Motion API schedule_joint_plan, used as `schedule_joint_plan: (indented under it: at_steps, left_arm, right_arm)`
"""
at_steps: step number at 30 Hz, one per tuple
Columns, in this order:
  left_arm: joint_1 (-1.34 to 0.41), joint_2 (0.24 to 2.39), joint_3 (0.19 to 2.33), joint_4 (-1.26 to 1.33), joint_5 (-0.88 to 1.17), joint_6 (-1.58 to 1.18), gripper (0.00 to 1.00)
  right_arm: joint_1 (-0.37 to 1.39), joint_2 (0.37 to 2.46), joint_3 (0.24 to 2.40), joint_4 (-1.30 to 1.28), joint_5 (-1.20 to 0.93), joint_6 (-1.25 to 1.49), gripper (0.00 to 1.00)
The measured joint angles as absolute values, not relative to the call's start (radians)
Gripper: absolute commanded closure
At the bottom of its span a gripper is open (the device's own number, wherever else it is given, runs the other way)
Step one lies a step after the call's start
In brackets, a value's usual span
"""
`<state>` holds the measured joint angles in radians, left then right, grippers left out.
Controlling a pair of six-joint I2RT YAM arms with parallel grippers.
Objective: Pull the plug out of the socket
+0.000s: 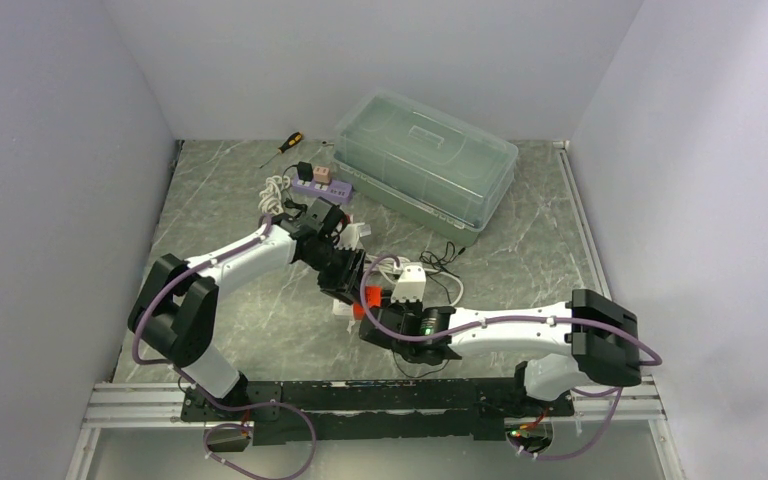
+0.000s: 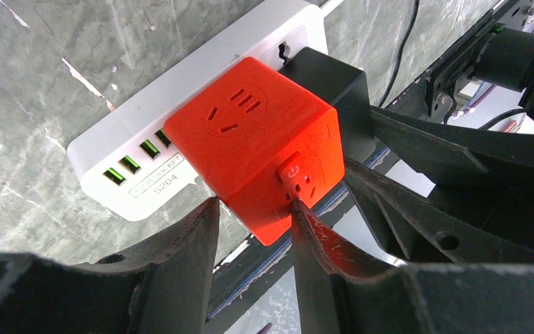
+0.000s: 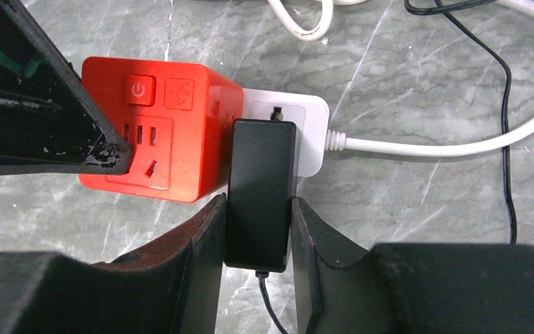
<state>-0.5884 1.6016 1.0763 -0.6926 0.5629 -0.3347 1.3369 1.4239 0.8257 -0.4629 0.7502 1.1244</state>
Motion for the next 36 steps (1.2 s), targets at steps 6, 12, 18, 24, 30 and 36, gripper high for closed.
schedule_joint_plan:
  at_steps: [6,12,18,24,30,36]
  left_arm:
    - [-0.588,1.610,1.085,-0.695,0.561,-0.335,0.55]
    - [-0.588,1.615,1.089,-0.706,0.564,-0.335,0.55]
    - [-0.588,1.621,1.097,-0.717,0.563,-0.335,0.55]
    - [-0.588,1.628,1.105,-0.725,0.563,-0.335,0.55]
    - [-0.588,1.631,1.108,-0.725,0.560,-0.335,0.55]
    - [-0.588,1.633,1.111,-0.726,0.560,-0.335,0.55]
  right_arm:
    - [1.364,1.493,0.886,-0.516,0.796,1.119,1.00]
    - [1.385,1.539,0.931,-0.570,0.828,1.127,1.00]
    - [1.385,1.532,0.930,-0.572,0.828,1.131,1.00]
    - [1.383,1.481,0.908,-0.572,0.817,1.140,1.00]
    - [1.382,1.442,0.891,-0.572,0.811,1.149,1.00]
    - [1.388,1.403,0.891,-0.577,0.814,1.149,1.00]
